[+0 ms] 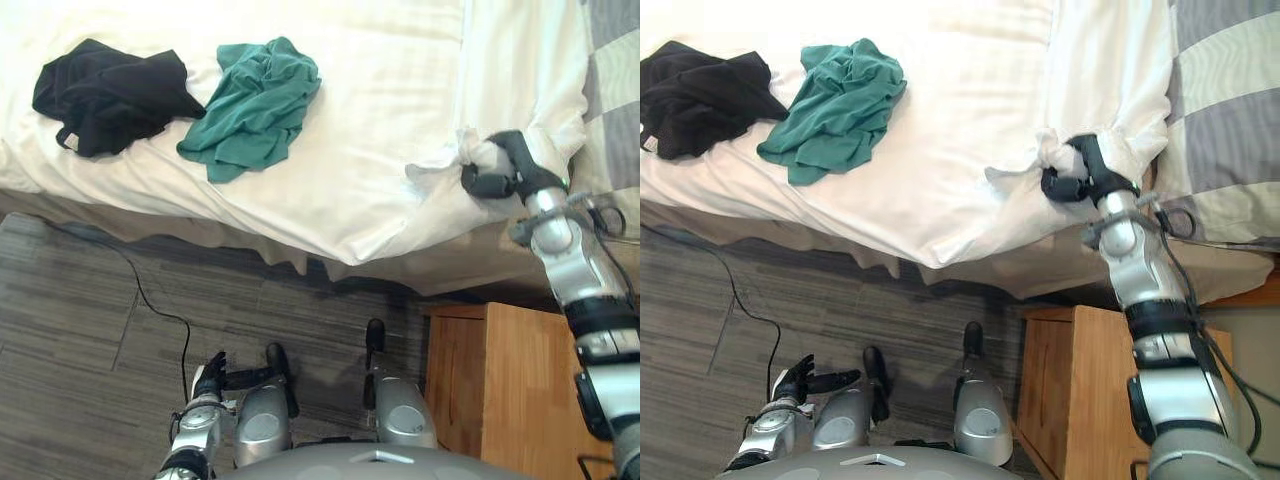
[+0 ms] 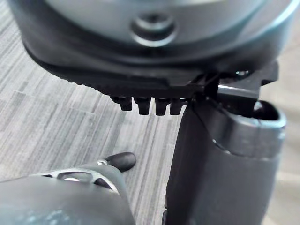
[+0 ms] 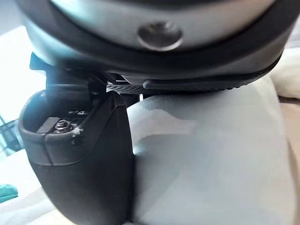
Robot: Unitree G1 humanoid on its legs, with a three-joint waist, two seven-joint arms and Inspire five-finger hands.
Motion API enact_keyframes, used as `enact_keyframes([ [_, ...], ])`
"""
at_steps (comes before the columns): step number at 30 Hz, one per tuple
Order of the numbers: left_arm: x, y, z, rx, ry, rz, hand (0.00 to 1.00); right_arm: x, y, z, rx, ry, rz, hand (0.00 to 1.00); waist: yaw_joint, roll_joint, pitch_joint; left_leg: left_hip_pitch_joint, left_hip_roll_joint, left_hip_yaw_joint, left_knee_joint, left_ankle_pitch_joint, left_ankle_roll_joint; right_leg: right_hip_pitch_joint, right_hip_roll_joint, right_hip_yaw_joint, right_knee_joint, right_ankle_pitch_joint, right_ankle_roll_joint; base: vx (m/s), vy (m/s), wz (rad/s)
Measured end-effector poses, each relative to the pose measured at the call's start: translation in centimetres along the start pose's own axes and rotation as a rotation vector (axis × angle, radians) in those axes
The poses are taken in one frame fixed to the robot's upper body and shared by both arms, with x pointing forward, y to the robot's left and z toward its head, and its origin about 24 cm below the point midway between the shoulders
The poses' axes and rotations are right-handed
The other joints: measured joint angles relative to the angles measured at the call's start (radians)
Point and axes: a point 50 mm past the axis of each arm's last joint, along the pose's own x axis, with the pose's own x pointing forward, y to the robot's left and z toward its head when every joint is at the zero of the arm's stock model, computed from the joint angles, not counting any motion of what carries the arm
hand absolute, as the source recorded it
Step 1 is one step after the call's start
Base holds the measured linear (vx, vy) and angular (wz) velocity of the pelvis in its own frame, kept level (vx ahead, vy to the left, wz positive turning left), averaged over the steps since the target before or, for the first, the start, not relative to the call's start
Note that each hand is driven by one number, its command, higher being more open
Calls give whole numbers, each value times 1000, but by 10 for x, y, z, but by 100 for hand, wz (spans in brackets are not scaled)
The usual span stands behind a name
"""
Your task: Tidy up the quilt and then pick up the clothes from the bed and put them into the laundry hamper
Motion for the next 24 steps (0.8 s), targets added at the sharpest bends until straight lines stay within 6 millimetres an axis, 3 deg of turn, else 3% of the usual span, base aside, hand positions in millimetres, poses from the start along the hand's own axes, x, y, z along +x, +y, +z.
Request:
enact_keyframes([
  [1,0,0,0,3,2,0,100,-6,5,-5,13,13,7,0,-1,-6,-7,6,2,3,-2,-1,-1,3,2,2,0,-2,0,37,-41,-18],
  [2,0,0,-2,5,10,-2,100,-20,18,-19,56,61,25,100,-8,-18,-35,11,8,10,-2,-5,-6,4,8,7,0,-6,-1,59,-36,-18],
  [7,-2,-3,-6,10,32,-24,100,-55,45,-52,199,210,49,100,-19,-37,-95,60,14,43,-20,-17,-11,24,17,28,0,-14,0,49,-7,-18],
  [10,-2,-3,-7,11,38,-22,100,-77,58,-80,368,372,-5,100,-33,-30,-123,83,12,57,-19,-28,-10,41,16,40,1,-19,3,11,17,-11],
  [13,-2,-1,-10,5,58,-15,100,-95,56,-105,523,515,-108,100,-33,-12,-145,101,13,62,-20,-35,-14,56,16,43,2,-26,6,6,7,-6],
  [18,-7,10,-26,-102,116,62,100,-121,50,-133,981,706,-435,100,-31,8,-171,146,15,94,-56,-34,-15,76,17,57,3,-34,9,-7,-5,-8],
  [20,-8,12,-30,-123,133,76,100,-129,50,-139,1068,765,-538,100,-31,7,-176,151,14,101,-63,-34,-14,78,17,59,4,-36,9,-9,3,-7],
  [24,-17,13,-52,-198,198,111,100,-165,38,-164,1253,923,-920,100,-27,4,-201,202,6,144,-139,-18,-17,77,19,83,3,-48,17,23,16,-23],
])
